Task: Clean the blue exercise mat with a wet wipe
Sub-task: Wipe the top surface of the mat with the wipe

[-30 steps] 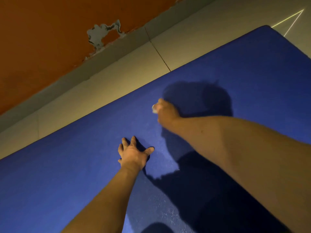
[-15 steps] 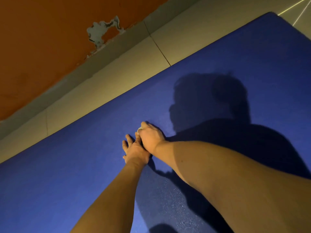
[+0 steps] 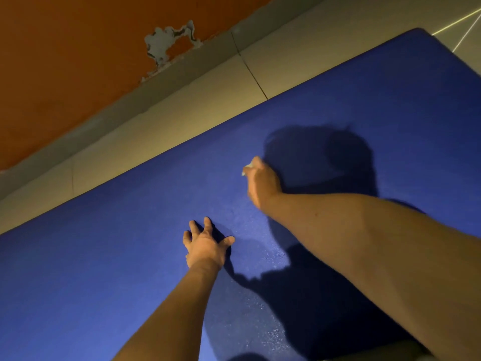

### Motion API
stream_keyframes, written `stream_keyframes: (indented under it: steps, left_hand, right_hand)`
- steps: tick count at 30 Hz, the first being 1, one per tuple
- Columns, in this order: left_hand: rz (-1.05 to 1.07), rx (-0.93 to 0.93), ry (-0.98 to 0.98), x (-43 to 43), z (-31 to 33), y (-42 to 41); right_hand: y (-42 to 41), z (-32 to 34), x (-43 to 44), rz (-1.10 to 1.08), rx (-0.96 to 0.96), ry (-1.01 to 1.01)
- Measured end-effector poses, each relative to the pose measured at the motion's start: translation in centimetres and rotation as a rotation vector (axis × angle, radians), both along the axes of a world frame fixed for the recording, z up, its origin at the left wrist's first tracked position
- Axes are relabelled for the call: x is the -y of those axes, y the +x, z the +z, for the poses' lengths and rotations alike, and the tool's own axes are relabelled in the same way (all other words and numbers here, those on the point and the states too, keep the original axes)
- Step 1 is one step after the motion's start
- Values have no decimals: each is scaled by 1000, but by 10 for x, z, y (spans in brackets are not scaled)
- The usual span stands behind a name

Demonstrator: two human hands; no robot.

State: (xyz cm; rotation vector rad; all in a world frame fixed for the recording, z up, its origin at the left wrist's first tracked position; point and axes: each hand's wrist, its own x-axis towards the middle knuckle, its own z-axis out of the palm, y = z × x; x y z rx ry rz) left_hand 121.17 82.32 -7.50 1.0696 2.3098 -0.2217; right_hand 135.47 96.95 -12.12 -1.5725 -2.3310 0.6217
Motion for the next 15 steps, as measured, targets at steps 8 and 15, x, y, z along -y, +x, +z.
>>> stream_keyframes:
  steps: [8, 15]
  left_hand:
    - [-7, -5, -26, -4, 1, 1]
    - [-13, -8, -52, -5, 3, 2]
  right_hand:
    - [-2, 14, 43, 271, 38, -50]
    - [75, -2, -36, -172, -5, -85]
